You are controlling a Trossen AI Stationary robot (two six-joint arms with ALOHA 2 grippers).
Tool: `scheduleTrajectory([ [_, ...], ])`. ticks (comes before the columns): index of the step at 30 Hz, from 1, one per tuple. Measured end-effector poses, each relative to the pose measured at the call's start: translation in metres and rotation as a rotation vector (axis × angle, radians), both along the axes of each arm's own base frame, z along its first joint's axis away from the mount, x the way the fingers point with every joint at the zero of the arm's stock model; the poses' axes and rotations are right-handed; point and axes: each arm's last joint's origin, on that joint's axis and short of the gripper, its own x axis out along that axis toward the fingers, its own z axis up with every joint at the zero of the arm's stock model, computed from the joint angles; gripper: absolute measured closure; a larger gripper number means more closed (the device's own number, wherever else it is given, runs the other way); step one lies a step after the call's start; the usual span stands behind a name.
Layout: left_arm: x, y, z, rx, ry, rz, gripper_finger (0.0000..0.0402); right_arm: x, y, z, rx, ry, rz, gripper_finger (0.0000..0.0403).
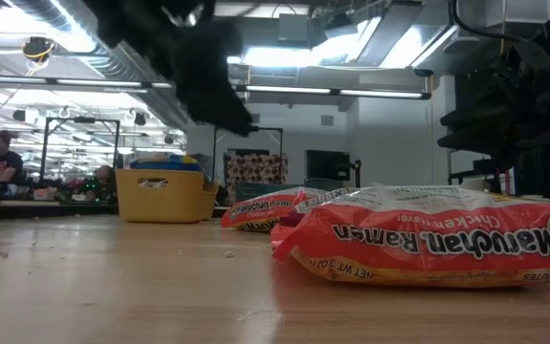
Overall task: Sort Maruchan noodles
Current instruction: Put the top orange noodle pack into the blue bin
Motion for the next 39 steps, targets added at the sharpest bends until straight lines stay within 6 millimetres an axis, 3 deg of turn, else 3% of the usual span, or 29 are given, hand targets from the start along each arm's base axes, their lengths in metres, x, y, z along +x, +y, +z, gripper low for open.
scheduleTrajectory([
  [11, 0.017, -0.001, -0.042, 0.013, 0.117, 0.004, 0.0102, 0.0, 0.0, 0.0, -0.001, 0.0, 0.001, 0.0212],
  [25, 0.028, -0.001, -0.079, 0.103, 0.197, 0.057, 0.0098, 0.0, 0.001, 0.0, 0.008, 0.004, 0.039, 0.0212],
  [30, 0.03, -0.001, -0.081, 0.125, 0.182, 0.08, 0.0119, 0.0, 0.001, 0.0, 0.008, 0.004, 0.039, 0.0212],
  [39, 0.033, 0.002, -0.093, 0.103, 0.202, 0.08, 0.0211, 0.0, 0.001, 0.0, 0.008, 0.004, 0.039, 0.0212],
])
